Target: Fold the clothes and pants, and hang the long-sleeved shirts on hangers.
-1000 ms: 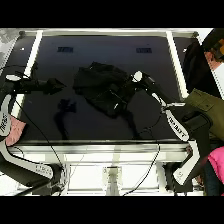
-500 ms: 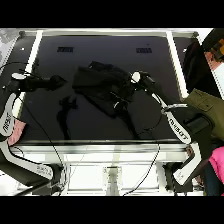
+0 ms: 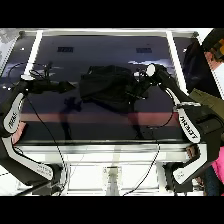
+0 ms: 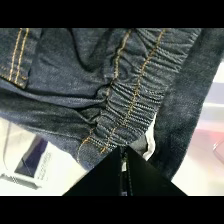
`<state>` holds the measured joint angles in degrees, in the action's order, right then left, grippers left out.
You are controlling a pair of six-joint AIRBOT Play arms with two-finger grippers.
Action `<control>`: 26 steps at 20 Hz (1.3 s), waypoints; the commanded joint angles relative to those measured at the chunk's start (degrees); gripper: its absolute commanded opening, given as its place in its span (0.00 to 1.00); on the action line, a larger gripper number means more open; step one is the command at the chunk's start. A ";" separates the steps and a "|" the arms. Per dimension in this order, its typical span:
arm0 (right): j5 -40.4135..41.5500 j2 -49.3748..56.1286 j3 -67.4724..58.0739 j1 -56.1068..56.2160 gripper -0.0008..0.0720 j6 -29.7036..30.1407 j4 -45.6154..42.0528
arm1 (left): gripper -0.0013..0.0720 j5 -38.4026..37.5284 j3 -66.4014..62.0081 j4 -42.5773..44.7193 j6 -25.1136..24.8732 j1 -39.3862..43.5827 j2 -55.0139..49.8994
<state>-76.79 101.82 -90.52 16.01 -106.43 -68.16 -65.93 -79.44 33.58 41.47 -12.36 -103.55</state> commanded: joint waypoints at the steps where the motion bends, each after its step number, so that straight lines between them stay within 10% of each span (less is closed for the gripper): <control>1: -1.73 -0.11 -0.07 -0.74 0.05 4.98 2.19 | 0.61 -8.04 -0.07 -7.87 -8.46 0.13 -2.38; 26: -1.62 -0.11 -0.07 -0.74 0.05 9.77 8.17 | 0.56 -1.05 -0.07 -3.56 -7.21 3.26 -6.32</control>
<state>-78.59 101.71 -90.52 15.31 -97.58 -60.03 -65.41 -79.46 25.36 32.95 -9.72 -109.82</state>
